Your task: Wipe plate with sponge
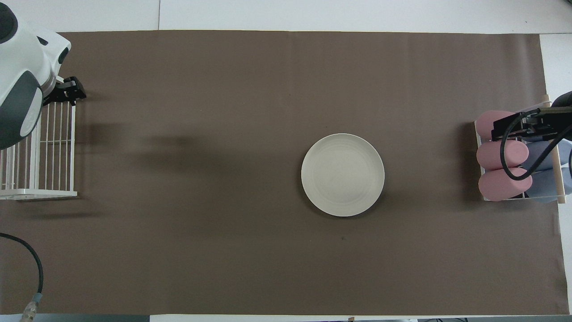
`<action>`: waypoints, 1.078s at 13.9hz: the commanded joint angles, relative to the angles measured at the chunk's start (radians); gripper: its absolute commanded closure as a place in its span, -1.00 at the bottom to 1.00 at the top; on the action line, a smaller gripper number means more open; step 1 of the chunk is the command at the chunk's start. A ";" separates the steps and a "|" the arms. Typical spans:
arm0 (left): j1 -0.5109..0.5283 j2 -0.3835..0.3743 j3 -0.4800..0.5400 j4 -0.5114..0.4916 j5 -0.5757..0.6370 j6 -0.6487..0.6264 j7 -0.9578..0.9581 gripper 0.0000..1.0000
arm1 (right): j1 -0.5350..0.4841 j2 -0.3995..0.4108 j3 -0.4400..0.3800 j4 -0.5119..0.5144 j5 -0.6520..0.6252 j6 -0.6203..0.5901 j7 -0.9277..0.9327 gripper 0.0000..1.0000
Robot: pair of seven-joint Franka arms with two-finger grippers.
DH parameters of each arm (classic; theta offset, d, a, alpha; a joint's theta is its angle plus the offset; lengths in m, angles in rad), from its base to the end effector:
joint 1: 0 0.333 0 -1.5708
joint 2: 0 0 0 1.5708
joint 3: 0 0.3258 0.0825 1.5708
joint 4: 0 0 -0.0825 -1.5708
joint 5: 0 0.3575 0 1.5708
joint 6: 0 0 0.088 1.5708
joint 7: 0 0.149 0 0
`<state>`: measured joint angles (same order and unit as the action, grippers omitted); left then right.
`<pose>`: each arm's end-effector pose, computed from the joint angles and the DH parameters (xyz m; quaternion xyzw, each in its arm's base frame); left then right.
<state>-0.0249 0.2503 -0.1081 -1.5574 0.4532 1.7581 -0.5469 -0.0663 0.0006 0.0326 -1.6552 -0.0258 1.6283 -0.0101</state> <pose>0.6136 -0.0185 0.4834 -0.9656 -0.1559 -0.0470 0.2025 0.5294 -0.0216 0.5593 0.9998 -0.0109 -0.0140 0.0125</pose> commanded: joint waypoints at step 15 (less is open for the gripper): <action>0.033 -0.301 0.016 -0.125 -0.504 -0.210 0.323 -1.00 | -0.004 0.002 0.012 0.037 0.014 -0.070 -0.022 -1.00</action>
<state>0.0290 -0.0171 -0.1092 -1.6261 -0.0374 1.5142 -0.2345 -0.0600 0.0003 0.0360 -1.6344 -0.0251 1.5772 -0.0101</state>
